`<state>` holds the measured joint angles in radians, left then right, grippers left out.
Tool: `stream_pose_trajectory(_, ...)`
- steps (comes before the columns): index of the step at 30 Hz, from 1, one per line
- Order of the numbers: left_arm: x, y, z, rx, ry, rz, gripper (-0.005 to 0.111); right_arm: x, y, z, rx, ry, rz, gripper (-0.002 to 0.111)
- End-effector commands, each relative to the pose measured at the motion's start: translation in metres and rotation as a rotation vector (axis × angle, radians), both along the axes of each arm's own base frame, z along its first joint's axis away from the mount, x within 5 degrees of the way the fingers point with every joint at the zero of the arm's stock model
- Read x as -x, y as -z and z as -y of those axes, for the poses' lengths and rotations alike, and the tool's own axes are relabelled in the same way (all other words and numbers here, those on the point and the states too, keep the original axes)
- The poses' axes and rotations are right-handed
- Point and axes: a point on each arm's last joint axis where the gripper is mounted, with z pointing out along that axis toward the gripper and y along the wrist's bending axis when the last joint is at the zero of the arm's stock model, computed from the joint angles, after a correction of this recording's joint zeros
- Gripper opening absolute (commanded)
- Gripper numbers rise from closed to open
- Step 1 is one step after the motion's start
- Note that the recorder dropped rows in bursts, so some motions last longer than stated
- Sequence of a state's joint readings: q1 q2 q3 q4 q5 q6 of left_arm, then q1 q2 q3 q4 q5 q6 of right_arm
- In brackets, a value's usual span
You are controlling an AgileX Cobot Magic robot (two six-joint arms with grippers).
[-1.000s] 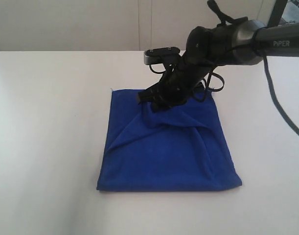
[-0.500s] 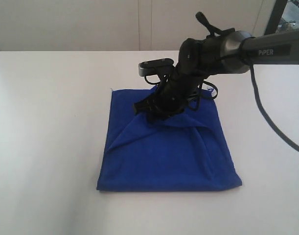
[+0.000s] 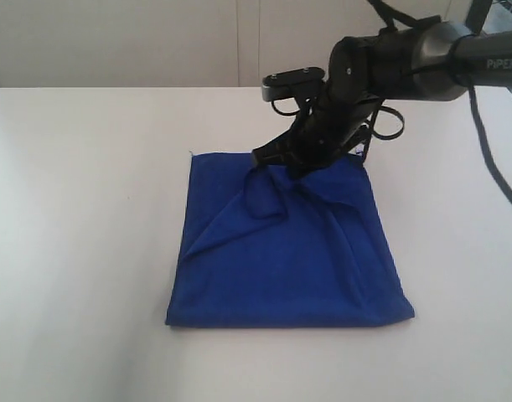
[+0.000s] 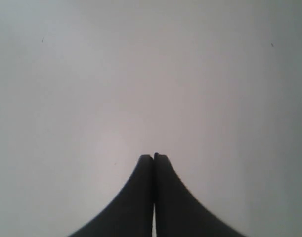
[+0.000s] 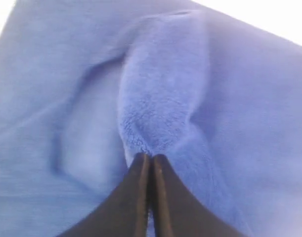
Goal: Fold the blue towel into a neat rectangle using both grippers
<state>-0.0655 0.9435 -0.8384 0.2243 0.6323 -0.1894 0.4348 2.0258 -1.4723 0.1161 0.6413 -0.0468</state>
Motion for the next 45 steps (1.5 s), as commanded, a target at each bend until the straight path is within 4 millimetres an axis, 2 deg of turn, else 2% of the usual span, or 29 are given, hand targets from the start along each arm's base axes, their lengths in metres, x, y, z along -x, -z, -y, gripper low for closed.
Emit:
stream_pose_trajectory(1, 0.002, -0.001, 0.0, 0.005, -0.006, -0.004, 0.0, -0.013, -0.006, 0.031, 0.037, 0.055, 0.02, 0.0)
stream_pose_trajectory(5, 0.002, -0.001, 0.0, 0.005, -0.006, -0.004, 0.0, -0.023, -0.006, 0.055, 0.058, 0.096, 0.055, 0.0)
stream_pose_trajectory(11, 0.002, -0.001, 0.0, 0.005, -0.006, -0.004, 0.0, -0.033, -0.004, 0.07, 0.051, 0.133, 0.098, 0.0)
stream_pose_trajectory(17, 0.002, -0.001, 0.0, 0.005, -0.006, -0.004, 0.0, -0.034, 0.008, 0.069, 0.059, 0.132, 0.074, 0.004)
stream_pose_trajectory(20, 0.002, -0.001, 0.0, 0.005, -0.006, -0.004, 0.0, -0.036, 0.014, 0.069, 0.06, 0.134, 0.071, 0.017)
stream_pose_trajectory(23, 0.002, -0.001, 0.0, 0.005, -0.006, -0.004, 0.0, -0.037, 0.012, 0.07, 0.056, 0.135, 0.084, 0.032)
stream_pose_trajectory(25, 0.002, -0.001, 0.0, 0.005, -0.006, -0.004, 0.0, -0.037, 0.008, 0.07, 0.051, 0.136, 0.098, 0.037)
stream_pose_trajectory(31, 0.002, -0.001, 0.0, 0.005, -0.006, -0.004, 0.0, -0.037, -0.004, 0.07, 0.047, 0.123, 0.138, 0.038)
stream_pose_trajectory(38, 0.002, -0.001, 0.0, 0.005, -0.006, -0.004, 0.0, -0.036, -0.01, 0.06, 0.08, 0.02, 0.194, 0.038)
stream_pose_trajectory(45, 0.002, -0.001, 0.0, 0.005, -0.006, -0.004, 0.0, -0.04, 0.016, 0.049, 0.079, -0.001, 0.18, 0.038)
